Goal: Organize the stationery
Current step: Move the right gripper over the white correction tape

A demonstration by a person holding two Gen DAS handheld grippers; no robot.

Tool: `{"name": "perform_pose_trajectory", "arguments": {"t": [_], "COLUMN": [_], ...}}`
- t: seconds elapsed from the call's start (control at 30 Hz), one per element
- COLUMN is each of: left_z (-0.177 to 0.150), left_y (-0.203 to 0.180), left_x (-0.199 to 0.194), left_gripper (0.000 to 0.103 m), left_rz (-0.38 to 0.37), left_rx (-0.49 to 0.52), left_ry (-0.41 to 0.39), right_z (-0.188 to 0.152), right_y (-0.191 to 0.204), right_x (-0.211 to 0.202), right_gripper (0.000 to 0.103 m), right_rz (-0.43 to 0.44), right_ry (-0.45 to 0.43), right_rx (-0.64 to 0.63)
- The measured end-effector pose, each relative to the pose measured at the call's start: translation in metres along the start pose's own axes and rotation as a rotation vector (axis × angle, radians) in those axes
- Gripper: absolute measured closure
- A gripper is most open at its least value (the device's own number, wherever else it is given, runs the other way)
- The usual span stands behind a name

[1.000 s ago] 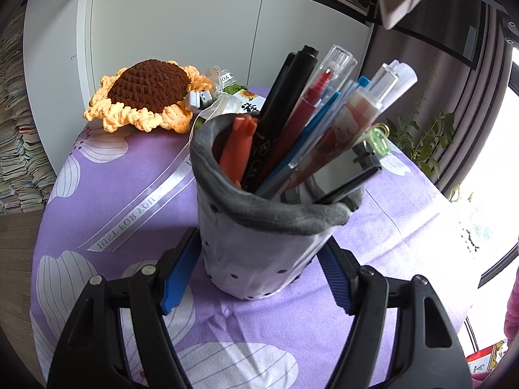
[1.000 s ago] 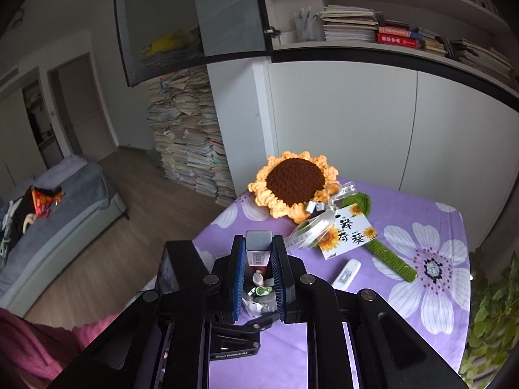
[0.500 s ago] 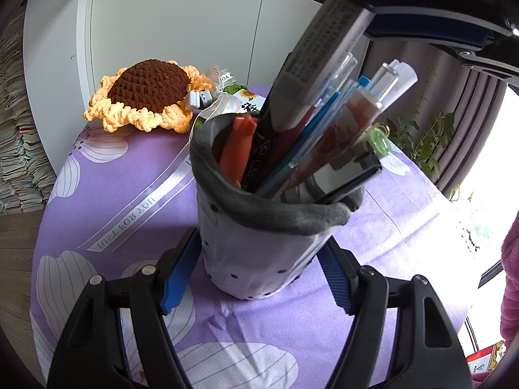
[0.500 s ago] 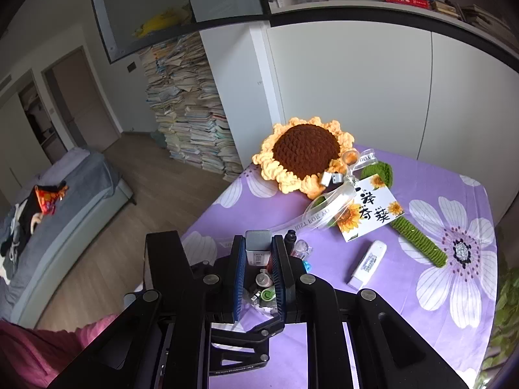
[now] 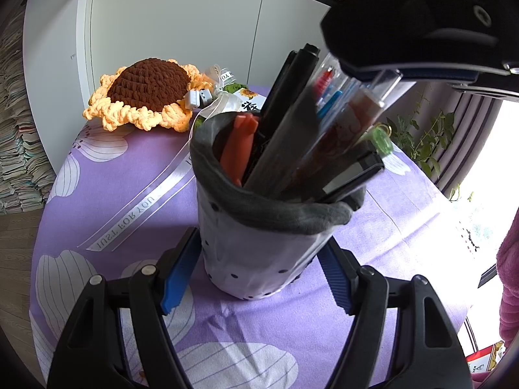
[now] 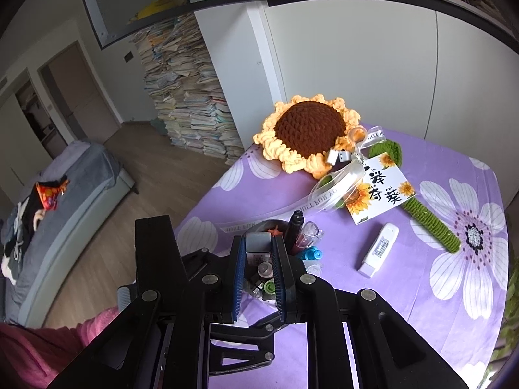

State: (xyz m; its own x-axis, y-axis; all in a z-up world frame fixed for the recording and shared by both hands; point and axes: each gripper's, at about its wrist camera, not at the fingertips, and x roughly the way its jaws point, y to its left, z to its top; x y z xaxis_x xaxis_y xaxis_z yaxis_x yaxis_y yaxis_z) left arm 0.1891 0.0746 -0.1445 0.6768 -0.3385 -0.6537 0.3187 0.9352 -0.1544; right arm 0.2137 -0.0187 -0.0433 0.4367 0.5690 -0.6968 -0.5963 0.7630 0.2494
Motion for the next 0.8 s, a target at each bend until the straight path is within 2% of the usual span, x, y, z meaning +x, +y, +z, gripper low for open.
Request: {"name": "perform_pose_trajectory", "arguments": {"t": [0.2,0.33,0.53,0.8], "left_z": [-0.001,-0.001,-0.001,0.001], "left_y": [0.000,0.000,0.000,0.003], "left_x": [0.002,0.001,0.002,0.000], "left_gripper": [0.032,0.032,0.032,0.032], "left_rz": [0.002,0.002,0.003,0.013], "left_rx": [-0.003,-0.003,-0.004,-0.026], "left_ry": [0.005,0.006,0.005,0.003], "right_z": [-0.005,-0.014,-0.046,-0.095], "right_y": [-0.010,-0.034,-0.083,-0.120], "right_x": [-0.029,-0.046,-0.037,-0.030], "right_gripper": [0.086,0.086,0.086,0.086], "right_rz": [-0.027,-0.091,-0.259,-0.326], "right_ry": [-0.083,-0.107,-0.039,0.029], "right_rx": [0.033,0.109,0.263,0.393]}}
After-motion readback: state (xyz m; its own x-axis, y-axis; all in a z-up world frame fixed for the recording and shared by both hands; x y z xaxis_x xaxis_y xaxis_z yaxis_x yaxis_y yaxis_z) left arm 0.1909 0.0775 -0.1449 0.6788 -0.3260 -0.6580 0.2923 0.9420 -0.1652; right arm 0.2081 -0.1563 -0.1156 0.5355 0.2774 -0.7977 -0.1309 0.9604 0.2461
